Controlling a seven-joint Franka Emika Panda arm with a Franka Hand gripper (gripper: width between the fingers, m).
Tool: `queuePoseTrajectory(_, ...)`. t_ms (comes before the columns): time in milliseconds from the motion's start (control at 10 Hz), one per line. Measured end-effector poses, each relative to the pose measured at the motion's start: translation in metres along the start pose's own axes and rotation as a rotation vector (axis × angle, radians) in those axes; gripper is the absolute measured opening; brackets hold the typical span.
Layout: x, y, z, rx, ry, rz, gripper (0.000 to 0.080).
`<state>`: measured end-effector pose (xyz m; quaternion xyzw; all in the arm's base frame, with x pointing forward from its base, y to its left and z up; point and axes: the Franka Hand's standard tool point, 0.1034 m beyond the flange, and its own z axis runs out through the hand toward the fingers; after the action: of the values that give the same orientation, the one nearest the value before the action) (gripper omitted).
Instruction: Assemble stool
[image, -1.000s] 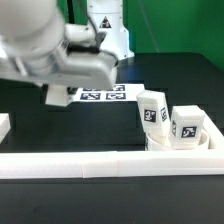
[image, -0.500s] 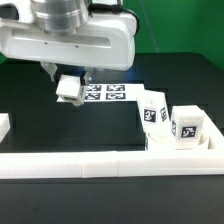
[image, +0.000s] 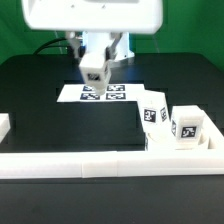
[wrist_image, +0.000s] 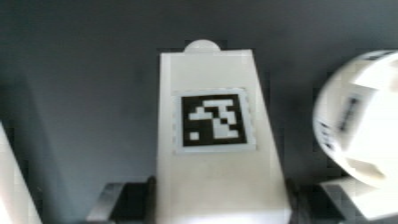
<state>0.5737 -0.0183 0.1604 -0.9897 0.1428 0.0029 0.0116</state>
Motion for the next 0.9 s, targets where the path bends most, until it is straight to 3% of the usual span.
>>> queuePoseTrajectory(100,0.005,-0.015,-0.006,0.019,0.097,0.008,0.0335)
queuePoseTrajectory(200,0.002,-0.015,-0.002,0.022,0.146,-0.001,0.0335)
queuePoseTrajectory(500,-0.002,-0.016,-0.001,0.019,0.108,0.026,0.0335)
queuePoseTrajectory(700,-0.022,-0.074,-0.031,0.057,0.082,0.124,0.0335)
queuePoseTrajectory(900,-0.023,-0.111,-0.033,0.065,0.094,0.180,0.0335)
